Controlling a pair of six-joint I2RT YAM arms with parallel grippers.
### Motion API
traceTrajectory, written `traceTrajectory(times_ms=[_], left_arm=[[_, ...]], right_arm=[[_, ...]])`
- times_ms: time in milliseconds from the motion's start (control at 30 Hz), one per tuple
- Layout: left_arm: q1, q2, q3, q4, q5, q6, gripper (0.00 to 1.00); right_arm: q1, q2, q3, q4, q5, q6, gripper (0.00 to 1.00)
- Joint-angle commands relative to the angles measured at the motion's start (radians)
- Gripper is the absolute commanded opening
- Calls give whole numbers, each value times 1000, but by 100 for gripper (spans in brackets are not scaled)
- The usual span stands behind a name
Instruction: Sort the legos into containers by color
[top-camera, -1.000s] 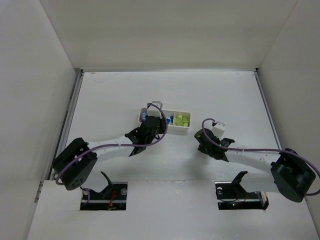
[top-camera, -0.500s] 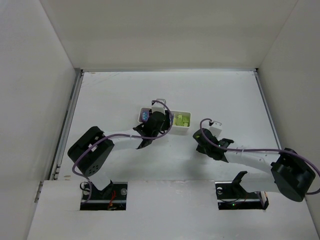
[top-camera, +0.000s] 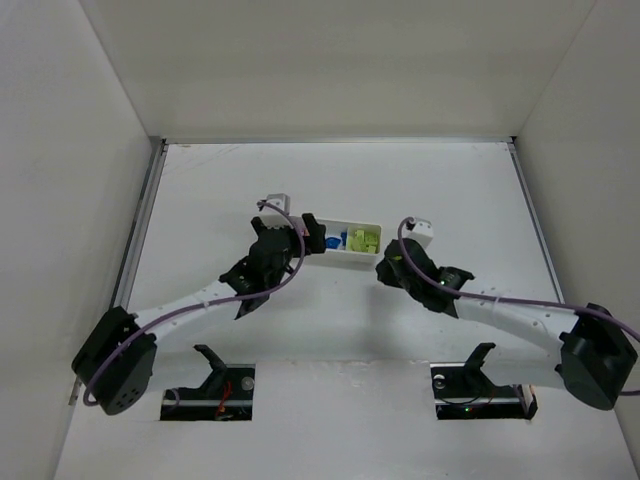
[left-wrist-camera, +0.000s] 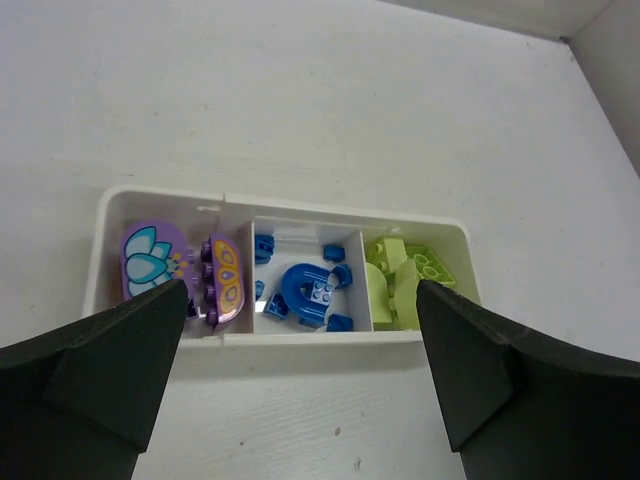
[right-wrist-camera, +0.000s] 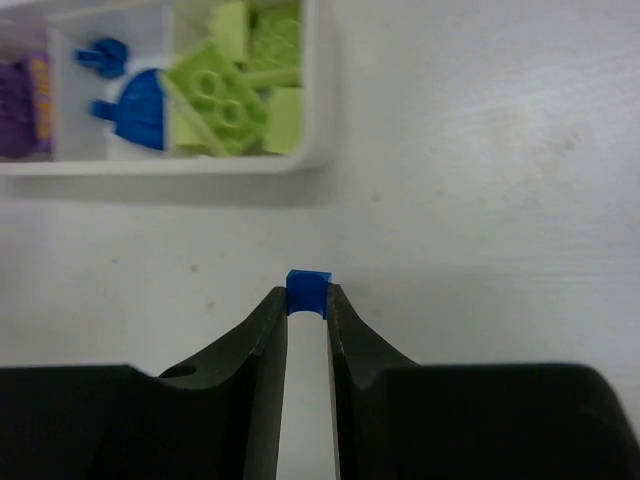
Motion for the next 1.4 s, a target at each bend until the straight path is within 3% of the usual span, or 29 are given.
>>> traceTrajectory(times_ms=[0, 400, 567, 667, 833, 967, 1233, 1367], left_arm=[[23, -84, -71, -37, -50, -52, 100], [158, -393, -278, -265, -79, -221, 100], [212, -455, -300, -362, -108, -238, 100], [237, -461, -306, -404, -108, -240, 100], [260, -464, -309, -442, -108, -243, 100], [273, -443, -297, -483, -108, -251, 100], [283, -388, -268, -511, -101, -274, 100], [284, -380, -256, -513, -102, -274, 100]], right_arm=[[12, 75, 124, 186, -77, -87, 19], [3, 464, 454, 280, -154, -142, 24], [-4, 508, 489, 292, -116, -142, 43], [-4, 466, 460, 306, -96, -156, 50], [-11, 359, 370, 320, -68, -170, 52], [-39, 204, 215, 365, -15, -191, 54], [-158, -110, -97, 447, 60, -199, 67], [-203, -160, -189, 485, 62, -185, 71]])
